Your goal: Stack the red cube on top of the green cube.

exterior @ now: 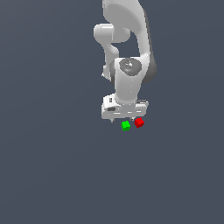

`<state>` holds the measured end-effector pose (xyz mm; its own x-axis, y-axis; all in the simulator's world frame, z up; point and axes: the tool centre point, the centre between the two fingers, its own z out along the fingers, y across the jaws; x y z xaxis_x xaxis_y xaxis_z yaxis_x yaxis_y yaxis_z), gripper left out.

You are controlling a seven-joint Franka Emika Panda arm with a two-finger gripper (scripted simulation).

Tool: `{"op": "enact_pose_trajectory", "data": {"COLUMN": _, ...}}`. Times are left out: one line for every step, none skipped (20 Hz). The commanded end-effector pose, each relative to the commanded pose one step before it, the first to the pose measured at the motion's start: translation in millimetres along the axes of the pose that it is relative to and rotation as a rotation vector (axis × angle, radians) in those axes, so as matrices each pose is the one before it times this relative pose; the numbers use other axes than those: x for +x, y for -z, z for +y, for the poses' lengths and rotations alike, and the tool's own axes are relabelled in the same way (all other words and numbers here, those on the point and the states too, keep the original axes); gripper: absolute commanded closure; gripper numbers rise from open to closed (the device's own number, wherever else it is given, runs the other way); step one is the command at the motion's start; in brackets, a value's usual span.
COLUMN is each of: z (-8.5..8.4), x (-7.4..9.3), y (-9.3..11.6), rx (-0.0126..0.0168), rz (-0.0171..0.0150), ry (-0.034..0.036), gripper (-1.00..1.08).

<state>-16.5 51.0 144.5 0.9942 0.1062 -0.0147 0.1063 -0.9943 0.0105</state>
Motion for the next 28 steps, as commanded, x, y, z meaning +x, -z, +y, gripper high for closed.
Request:
{"op": "enact_pose_trajectory", "data": {"z": -20.81, "x": -5.11, "y": -11.52, "rx": 0.00218, "rz": 0.00208, "ry": 0.05335, "gripper": -0.92}}
{"op": "enact_pose_trajectory", "data": {"z": -9.70, "x": -2.26, "y": -5.44, "rx": 0.00090, "rz": 0.00133, "ry": 0.02518, "gripper": -0.92}}
{"op": "enact_pose_trajectory", "data": {"z": -10.40, "x": -2.43, "y": -5.84, "rx": 0.00097, "rz": 0.00142, "ry": 0.02700, "gripper": -0.92}}
{"op": "enact_pose_trajectory", "data": {"z": -11.02, "x": -2.59, "y": -6.20, "rx": 0.00102, "rz": 0.00150, "ry": 0.02861, "gripper": -0.92}}
{"op": "enact_pose_trajectory", "data": {"z": -10.55, "x": -2.48, "y": -5.98, "rx": 0.00092, "rz": 0.00142, "ry": 0.02742, "gripper": -0.92}}
{"op": "enact_pose_trajectory", "data": {"z": -9.70, "x": -2.28, "y": -5.53, "rx": 0.00078, "rz": 0.00129, "ry": 0.02522, "gripper": -0.92}}
{"op": "enact_pose_trajectory", "data": {"z": -8.88, "x": -2.09, "y": -5.10, "rx": 0.00066, "rz": 0.00117, "ry": 0.02310, "gripper": -0.92}}
{"op": "enact_pose_trajectory", "data": {"z": -8.11, "x": -1.90, "y": -4.66, "rx": 0.00059, "rz": 0.00106, "ry": 0.02109, "gripper": -0.92}}
{"op": "enact_pose_trajectory", "data": {"z": -7.34, "x": -1.72, "y": -4.23, "rx": 0.00053, "rz": 0.00096, "ry": 0.01909, "gripper": -0.92}}
{"op": "enact_pose_trajectory", "data": {"z": -6.59, "x": -1.54, "y": -3.80, "rx": 0.00047, "rz": 0.00085, "ry": 0.01714, "gripper": -0.92}}
{"op": "enact_pose_trajectory", "data": {"z": -5.81, "x": -1.36, "y": -3.38, "rx": 0.00039, "rz": 0.00075, "ry": 0.01514, "gripper": -0.92}}
{"op": "enact_pose_trajectory", "data": {"z": -5.06, "x": -1.18, "y": -2.96, "rx": 0.00030, "rz": 0.00064, "ry": 0.01319, "gripper": -0.92}}
{"op": "enact_pose_trajectory", "data": {"z": -4.30, "x": -1.01, "y": -2.55, "rx": 0.00018, "rz": 0.00052, "ry": 0.01123, "gripper": -0.92}}
{"op": "enact_pose_trajectory", "data": {"z": -3.53, "x": -0.83, "y": -2.14, "rx": 0.00005, "rz": 0.00041, "ry": 0.00926, "gripper": -0.92}}
{"op": "enact_pose_trajectory", "data": {"z": -2.76, "x": -0.66, "y": -1.74, "rx": -0.00009, "rz": 0.00029, "ry": 0.00730, "gripper": -0.92}}
{"op": "enact_pose_trajectory", "data": {"z": -2.01, "x": -0.49, "y": -1.35, "rx": -0.00023, "rz": 0.00017, "ry": 0.00539, "gripper": -0.92}}
{"op": "enact_pose_trajectory", "data": {"z": -1.24, "x": -0.33, "y": -0.95, "rx": -0.00036, "rz": 0.00006, "ry": 0.00343, "gripper": -0.92}}
{"op": "enact_pose_trajectory", "data": {"z": -0.62, "x": -0.17, "y": -0.56, "rx": -0.00042, "rz": -0.00003, "ry": 0.00178, "gripper": -0.92}}
{"op": "enact_pose_trajectory", "data": {"z": 0.12, "x": -0.08, "y": -0.16, "rx": 0.00000, "rz": 0.00000, "ry": 0.00000, "gripper": -0.92}}
{"op": "enact_pose_trajectory", "data": {"z": 0.49, "x": 0.23, "y": 0.77, "rx": 0.00058, "rz": -0.00107, "ry": -0.00267, "gripper": -0.92}}
{"op": "enact_pose_trajectory", "data": {"z": 0.01, "x": -0.01, "y": -0.34, "rx": 0.00000, "rz": 0.00000, "ry": 0.00000, "gripper": -0.92}}
{"op": "enact_pose_trajectory", "data": {"z": 0.02, "x": -0.04, "y": -1.02, "rx": 0.00000, "rz": 0.00000, "ry": 0.00000, "gripper": -0.92}}
{"op": "enact_pose_trajectory", "data": {"z": 0.04, "x": -0.07, "y": -1.69, "rx": 0.00000, "rz": 0.00000, "ry": 0.00000, "gripper": -0.92}}
{"op": "enact_pose_trajectory", "data": {"z": 0.05, "x": -0.10, "y": -2.36, "rx": 0.00000, "rz": 0.00000, "ry": 0.00000, "gripper": -0.92}}
{"op": "enact_pose_trajectory", "data": {"z": -0.30, "x": -0.09, "y": -2.95, "rx": -0.00027, "rz": 0.00011, "ry": 0.00062, "gripper": -0.92}}
{"op": "enact_pose_trajectory", "data": {"z": 0.08, "x": -0.16, "y": -3.68, "rx": 0.00000, "rz": 0.00000, "ry": 0.00000, "gripper": -0.92}}
{"op": "enact_pose_trajectory", "data": {"z": -0.27, "x": -0.15, "y": -4.24, "rx": -0.00024, "rz": 0.00012, "ry": 0.00064, "gripper": -0.92}}
{"op": "enact_pose_trajectory", "data": {"z": 0.11, "x": -0.22, "y": -4.94, "rx": 0.00000, "rz": 0.00000, "ry": 0.00000, "gripper": -0.92}}
